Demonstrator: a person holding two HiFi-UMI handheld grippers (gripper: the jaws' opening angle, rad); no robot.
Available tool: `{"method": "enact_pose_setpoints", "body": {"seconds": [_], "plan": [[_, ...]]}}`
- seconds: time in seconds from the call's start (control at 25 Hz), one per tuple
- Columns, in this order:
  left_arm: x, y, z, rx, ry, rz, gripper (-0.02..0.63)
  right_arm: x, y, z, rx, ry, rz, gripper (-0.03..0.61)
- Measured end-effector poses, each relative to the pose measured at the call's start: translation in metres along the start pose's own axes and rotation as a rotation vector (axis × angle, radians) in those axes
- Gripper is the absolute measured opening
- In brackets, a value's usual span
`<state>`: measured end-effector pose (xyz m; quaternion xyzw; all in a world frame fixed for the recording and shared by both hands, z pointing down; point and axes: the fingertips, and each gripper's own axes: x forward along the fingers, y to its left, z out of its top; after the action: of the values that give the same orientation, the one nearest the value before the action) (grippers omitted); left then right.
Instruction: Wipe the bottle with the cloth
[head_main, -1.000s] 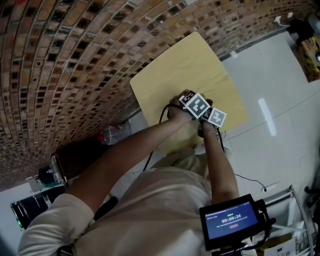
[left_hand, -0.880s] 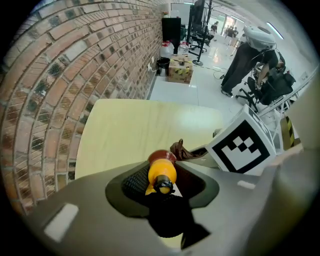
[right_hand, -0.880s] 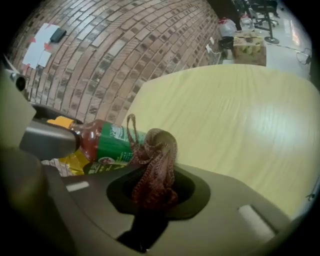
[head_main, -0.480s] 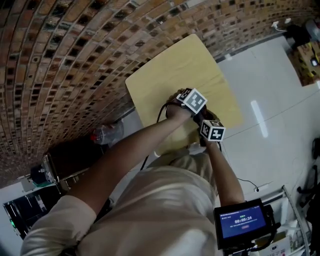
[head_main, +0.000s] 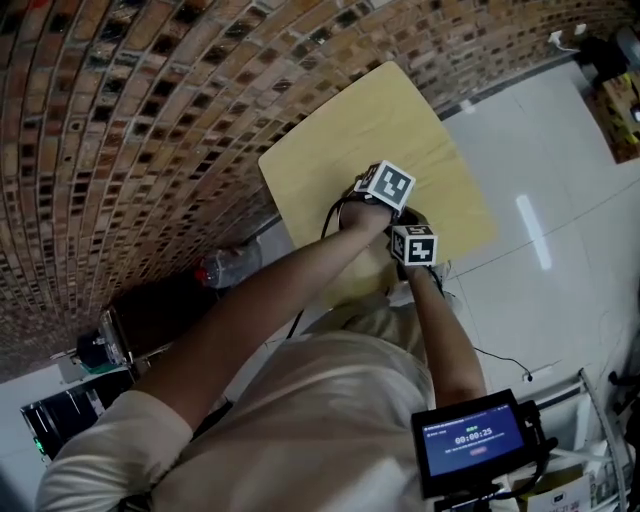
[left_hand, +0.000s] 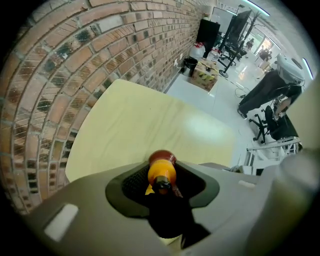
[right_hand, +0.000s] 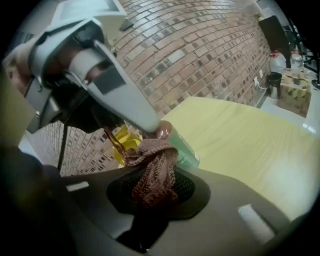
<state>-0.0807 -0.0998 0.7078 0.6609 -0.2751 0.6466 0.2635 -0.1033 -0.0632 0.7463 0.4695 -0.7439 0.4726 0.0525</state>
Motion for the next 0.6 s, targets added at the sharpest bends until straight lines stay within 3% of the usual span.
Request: {"method": "enact_pose_setpoints", "body": {"seconds": [0.08,0.16,0.28,0.4,0.48,0.6], "plan": [[0.0,-0.002,-0.002,-0.005,0.011,0.0,0.173,0.011,-0.011,-0.013,0.073,0.064,-0.035,0.077],[0.0,-0.004,-0.004,-0.002,0.017,-0.003,0.173,0.02,-0.029,-0.027,0.226,0.128,-0.065,0.077],[0.001,-0.005,-0.004,0.016,0.014,-0.013,0.175,0.023,-0.045,-0.042,0.503,0.185,0.011,0.078],[-0.001,-0.002,0.0,0.031,-0.01,-0.023,0.181,0.004,-0.053,-0.034,0.468,0.182,0.071,0.078],[-0.002,-0.004,0.007,0.05,-0.052,-0.041,0.198,-0.018,-0.066,-0.027,0.418,0.158,0.058,0.078],[-0.003,-0.004,0.007,0.066,-0.099,-0.054,0.277,-0.053,-0.084,-0.016,0.355,0.118,0.02,0.078]]}}
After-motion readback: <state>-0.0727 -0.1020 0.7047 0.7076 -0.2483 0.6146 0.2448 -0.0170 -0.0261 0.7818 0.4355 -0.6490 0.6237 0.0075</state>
